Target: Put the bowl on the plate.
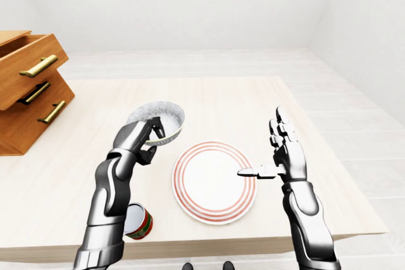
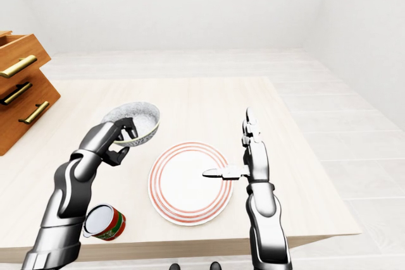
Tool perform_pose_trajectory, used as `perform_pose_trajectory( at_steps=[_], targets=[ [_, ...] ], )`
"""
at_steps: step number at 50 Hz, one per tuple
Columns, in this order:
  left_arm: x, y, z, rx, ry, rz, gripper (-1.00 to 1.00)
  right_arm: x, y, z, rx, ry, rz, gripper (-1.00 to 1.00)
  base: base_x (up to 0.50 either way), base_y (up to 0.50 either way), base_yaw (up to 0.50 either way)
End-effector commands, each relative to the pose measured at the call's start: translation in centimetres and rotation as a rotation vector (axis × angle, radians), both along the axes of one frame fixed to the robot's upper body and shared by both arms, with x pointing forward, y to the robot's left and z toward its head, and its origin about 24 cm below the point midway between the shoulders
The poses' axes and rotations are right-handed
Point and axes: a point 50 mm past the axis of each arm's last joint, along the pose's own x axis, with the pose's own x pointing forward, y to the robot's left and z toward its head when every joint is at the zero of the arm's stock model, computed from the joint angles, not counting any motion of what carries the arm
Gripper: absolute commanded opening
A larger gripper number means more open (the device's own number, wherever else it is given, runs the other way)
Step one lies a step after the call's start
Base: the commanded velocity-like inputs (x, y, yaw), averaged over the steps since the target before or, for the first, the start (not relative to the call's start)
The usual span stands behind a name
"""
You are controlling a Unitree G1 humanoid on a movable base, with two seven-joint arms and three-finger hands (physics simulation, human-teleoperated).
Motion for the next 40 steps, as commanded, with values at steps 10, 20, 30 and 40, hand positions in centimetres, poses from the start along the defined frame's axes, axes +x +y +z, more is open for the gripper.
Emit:
perform_pose_trajectory(
  at_steps=[10,20,30,40],
  targets=[
    [-0.4,-3.3,1.1,-0.010,-0.052,-0.083,-1.00,-0.2,-0.1,-0.2,-0.001,0.008,-0.004,1.00,0.00,0.00,0.00],
    [-1.0,-5.5,0.9,-0.034,-0.049,-0.141,-1.00,-0.1,-0.2,-0.4,-0.004,0.015,-0.007,1.00,0.00,0.00,0.00],
    [-1.0,-7.1,0.8,-0.048,-0.046,-0.186,-1.00,-0.6,-0.8,-0.4,-0.006,0.019,-0.020,1.00,0.00,0.00,0.00],
    [-1.8,-8.6,0.6,-0.065,-0.038,-0.234,-1.00,-1.2,-1.2,-0.8,-0.011,0.037,-0.037,1.00,0.00,0.00,0.00]
  ],
)
